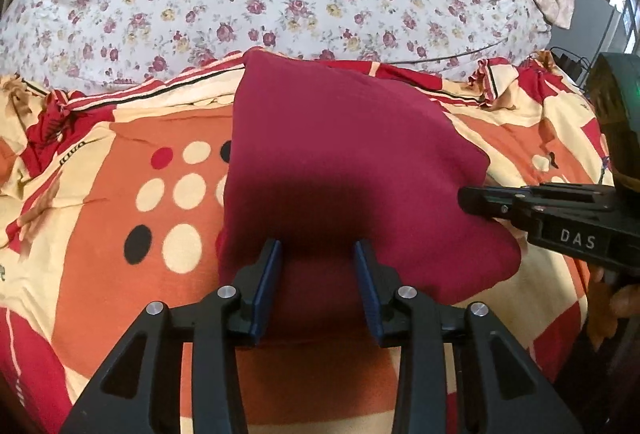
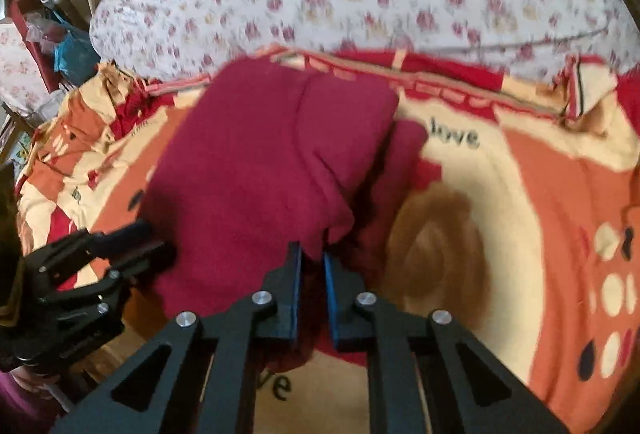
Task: Fold small clothes
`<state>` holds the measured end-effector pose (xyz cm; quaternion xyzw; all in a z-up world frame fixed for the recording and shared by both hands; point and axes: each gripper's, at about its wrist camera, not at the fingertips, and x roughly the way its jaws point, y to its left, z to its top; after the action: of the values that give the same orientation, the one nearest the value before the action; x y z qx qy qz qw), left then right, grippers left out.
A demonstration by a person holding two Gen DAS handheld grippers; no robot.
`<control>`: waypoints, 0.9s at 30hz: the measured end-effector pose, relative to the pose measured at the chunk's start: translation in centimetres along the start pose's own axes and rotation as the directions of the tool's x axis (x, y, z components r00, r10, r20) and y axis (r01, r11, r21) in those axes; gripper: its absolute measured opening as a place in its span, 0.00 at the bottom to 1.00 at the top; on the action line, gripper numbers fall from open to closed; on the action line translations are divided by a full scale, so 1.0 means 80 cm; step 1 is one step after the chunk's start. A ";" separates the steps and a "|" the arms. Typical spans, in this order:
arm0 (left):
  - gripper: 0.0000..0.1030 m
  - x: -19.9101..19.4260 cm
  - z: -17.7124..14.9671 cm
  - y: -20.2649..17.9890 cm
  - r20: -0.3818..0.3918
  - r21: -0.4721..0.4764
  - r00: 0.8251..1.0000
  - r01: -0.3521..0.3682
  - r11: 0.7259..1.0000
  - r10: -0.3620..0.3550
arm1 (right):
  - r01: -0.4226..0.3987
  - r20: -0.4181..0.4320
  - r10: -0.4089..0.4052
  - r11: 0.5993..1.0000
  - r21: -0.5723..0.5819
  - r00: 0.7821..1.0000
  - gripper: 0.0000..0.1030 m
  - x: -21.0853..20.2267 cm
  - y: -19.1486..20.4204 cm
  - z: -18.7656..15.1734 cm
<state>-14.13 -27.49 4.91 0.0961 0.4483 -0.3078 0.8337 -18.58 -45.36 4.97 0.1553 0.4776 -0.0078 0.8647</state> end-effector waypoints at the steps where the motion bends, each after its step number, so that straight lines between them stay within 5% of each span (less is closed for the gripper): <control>1: 0.15 -0.002 0.001 0.000 0.000 0.000 1.000 0.000 1.000 0.000 | 0.001 0.007 -0.001 1.000 0.008 1.000 0.17 -0.004 -0.001 0.000; 4: 0.15 -0.009 0.004 0.006 0.002 -0.006 1.000 0.006 1.000 -0.006 | -0.008 0.019 0.006 0.997 0.080 1.000 0.43 -0.026 -0.010 0.004; 11: 0.15 -0.019 0.023 0.015 0.048 -0.013 0.998 -0.035 0.999 0.036 | 0.024 0.158 -0.034 0.998 0.061 0.987 0.43 -0.059 0.008 0.030; 14: 0.15 -0.010 0.031 0.021 0.044 -0.024 0.998 -0.041 0.999 0.042 | 0.051 0.141 -0.054 0.998 0.028 0.989 0.39 -0.035 0.020 0.045; 16: 0.15 -0.003 0.034 0.024 0.039 -0.029 0.998 -0.038 0.999 0.039 | 0.097 0.120 -0.095 0.995 -0.012 0.988 0.25 -0.013 0.024 0.049; 18: 0.16 0.002 0.036 0.024 0.035 -0.026 0.999 -0.030 0.999 0.031 | 0.173 0.090 -0.170 0.984 -0.027 0.981 0.24 0.012 0.020 0.047; 27: 0.27 0.010 0.033 0.016 0.041 0.010 0.998 -0.046 0.999 0.045 | 0.122 0.069 -0.126 0.991 0.059 0.990 0.33 0.021 -0.008 0.035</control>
<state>-11.19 -27.96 5.61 0.1046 0.4270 -0.2931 0.8490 -15.44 -46.52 4.77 0.1487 0.4541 -0.0803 0.8748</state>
